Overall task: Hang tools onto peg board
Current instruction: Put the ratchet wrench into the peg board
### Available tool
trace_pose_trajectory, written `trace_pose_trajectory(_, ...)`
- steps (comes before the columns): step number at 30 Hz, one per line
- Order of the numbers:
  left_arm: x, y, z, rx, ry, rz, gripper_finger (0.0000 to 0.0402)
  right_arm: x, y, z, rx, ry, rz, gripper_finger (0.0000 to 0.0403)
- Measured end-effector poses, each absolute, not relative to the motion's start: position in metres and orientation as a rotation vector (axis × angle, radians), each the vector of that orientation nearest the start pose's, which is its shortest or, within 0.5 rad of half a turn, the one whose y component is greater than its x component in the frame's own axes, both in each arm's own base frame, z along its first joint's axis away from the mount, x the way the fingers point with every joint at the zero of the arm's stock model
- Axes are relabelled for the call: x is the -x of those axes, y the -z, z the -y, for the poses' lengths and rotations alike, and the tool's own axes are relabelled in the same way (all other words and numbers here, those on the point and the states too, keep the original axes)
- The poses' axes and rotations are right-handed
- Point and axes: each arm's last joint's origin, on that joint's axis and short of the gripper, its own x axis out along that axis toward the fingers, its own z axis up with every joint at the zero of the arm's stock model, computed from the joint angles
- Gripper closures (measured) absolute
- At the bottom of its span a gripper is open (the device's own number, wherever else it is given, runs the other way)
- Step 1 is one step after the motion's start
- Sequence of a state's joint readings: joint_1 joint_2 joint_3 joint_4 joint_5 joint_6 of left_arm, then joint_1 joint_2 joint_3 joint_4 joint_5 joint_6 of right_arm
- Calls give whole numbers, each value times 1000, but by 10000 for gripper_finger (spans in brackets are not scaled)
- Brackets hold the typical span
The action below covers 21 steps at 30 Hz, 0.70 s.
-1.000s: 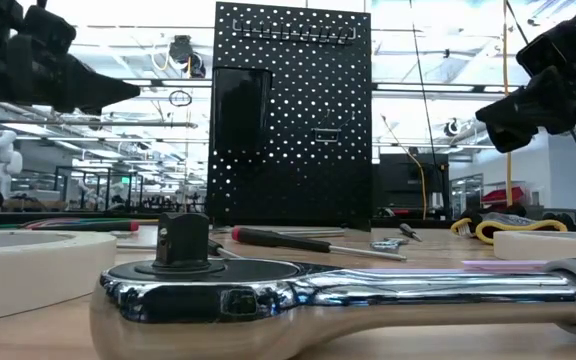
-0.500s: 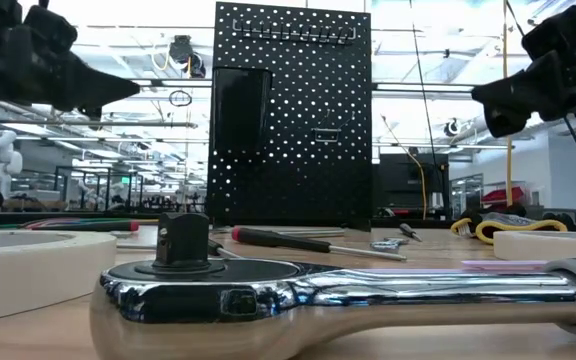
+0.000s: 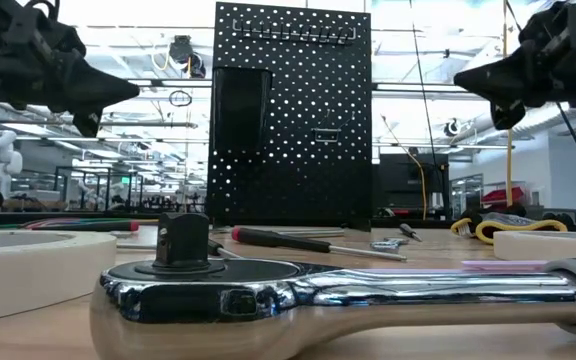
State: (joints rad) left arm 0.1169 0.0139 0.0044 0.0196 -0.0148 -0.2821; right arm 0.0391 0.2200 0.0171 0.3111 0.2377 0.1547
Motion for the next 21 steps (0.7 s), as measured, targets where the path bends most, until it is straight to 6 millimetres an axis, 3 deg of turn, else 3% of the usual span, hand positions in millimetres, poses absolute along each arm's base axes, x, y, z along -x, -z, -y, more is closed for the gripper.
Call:
trace_pose_trajectory(7, -97, -177, -12, 277, -137, 64, 401, -112, -194, 4, -177, 241, 138, 399)
trace_pose_trajectory(13, -99, -207, -13, 155, -151, 47, 401, -122, -218, 4, -117, 254, 107, 399)
trace_pose_trajectory(21, -116, -264, -16, -11, -189, -2, 401, -152, -265, 2, 35, 252, -1, 399)
